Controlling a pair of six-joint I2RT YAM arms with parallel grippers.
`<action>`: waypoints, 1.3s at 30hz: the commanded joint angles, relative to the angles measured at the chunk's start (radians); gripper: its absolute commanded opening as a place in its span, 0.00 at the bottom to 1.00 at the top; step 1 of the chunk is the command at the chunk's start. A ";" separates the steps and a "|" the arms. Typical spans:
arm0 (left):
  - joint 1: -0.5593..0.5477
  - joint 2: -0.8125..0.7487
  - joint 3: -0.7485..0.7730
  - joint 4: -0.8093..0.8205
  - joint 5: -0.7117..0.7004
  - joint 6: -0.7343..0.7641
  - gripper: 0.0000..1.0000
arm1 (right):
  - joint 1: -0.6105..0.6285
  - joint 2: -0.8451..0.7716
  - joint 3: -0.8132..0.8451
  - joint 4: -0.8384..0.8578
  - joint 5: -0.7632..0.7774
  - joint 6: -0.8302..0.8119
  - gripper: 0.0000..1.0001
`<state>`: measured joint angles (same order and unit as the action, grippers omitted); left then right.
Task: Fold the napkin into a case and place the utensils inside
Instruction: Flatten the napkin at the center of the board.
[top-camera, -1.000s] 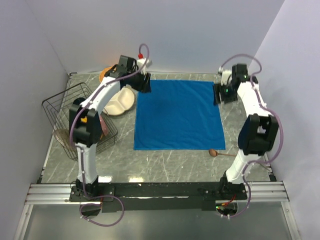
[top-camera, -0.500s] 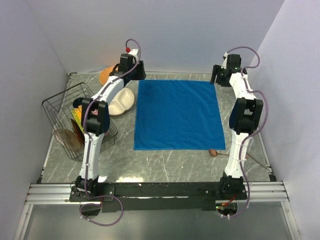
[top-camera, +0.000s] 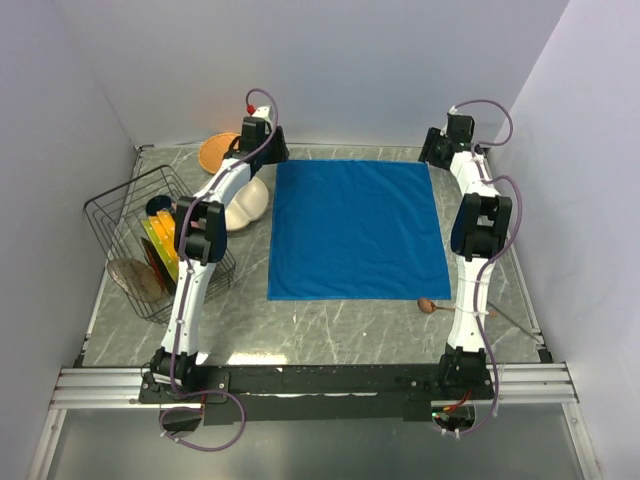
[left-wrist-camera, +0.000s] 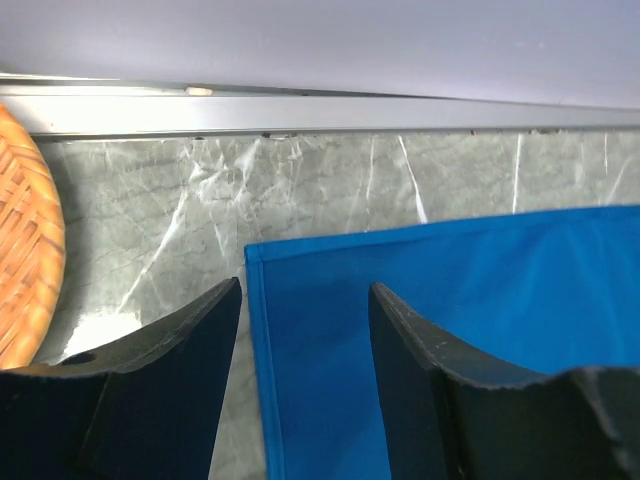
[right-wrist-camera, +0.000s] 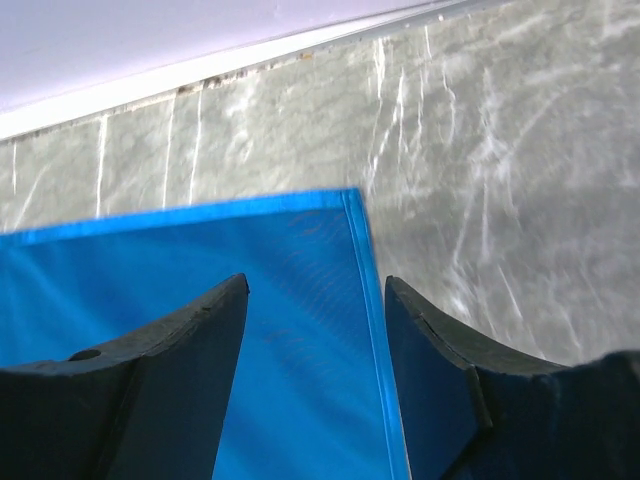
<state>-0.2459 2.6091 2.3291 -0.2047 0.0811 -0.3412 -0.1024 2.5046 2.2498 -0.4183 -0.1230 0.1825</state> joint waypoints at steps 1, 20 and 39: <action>0.010 0.038 0.070 0.028 0.009 -0.082 0.60 | 0.003 0.028 0.086 0.038 0.003 0.057 0.66; 0.023 0.114 0.050 -0.030 0.034 -0.263 0.52 | -0.034 0.077 0.103 -0.062 -0.046 0.196 0.87; -0.007 0.164 0.118 0.036 0.111 -0.283 0.18 | -0.079 0.102 0.111 -0.053 -0.182 0.247 0.79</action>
<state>-0.2432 2.7399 2.3943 -0.1726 0.1646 -0.6239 -0.1734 2.6053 2.3554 -0.4862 -0.2684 0.4191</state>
